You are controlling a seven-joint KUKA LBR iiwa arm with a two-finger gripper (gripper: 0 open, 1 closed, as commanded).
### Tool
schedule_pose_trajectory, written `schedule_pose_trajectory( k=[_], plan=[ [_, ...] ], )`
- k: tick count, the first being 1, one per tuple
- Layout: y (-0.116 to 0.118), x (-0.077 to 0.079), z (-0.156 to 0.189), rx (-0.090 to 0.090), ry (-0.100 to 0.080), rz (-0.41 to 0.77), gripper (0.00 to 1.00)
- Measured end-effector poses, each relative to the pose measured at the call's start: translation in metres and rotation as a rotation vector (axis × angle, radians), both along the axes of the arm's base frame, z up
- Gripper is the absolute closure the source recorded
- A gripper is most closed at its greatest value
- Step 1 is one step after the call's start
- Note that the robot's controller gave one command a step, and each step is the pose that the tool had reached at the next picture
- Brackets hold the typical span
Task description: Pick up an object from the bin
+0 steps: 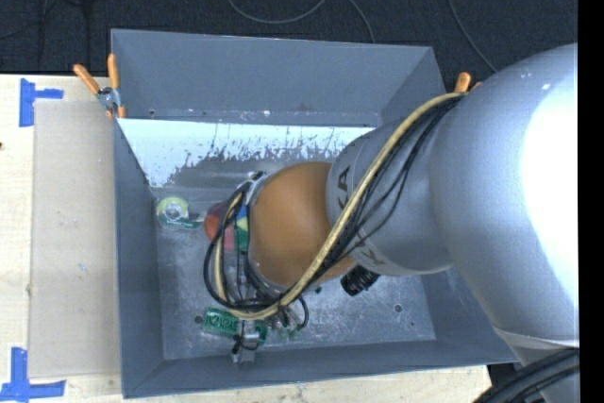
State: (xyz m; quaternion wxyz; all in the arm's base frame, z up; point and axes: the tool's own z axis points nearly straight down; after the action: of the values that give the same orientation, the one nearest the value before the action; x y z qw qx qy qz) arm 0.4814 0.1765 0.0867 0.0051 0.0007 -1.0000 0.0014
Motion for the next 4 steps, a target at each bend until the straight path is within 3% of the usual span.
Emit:
schedule_pose_trajectory(
  k=[1, 2, 3, 4],
  plan=[
    [-0.013, 0.000, -0.010, 0.002, -0.008, 0.001, 0.00],
    [-0.012, -0.007, 0.019, -0.002, 0.001, -0.159, 0.00],
    [-0.013, 0.001, -0.011, 0.002, -0.010, 0.002, 0.00],
    [-0.025, -0.002, -0.017, -0.003, 0.003, -0.241, 1.00]
  ],
)
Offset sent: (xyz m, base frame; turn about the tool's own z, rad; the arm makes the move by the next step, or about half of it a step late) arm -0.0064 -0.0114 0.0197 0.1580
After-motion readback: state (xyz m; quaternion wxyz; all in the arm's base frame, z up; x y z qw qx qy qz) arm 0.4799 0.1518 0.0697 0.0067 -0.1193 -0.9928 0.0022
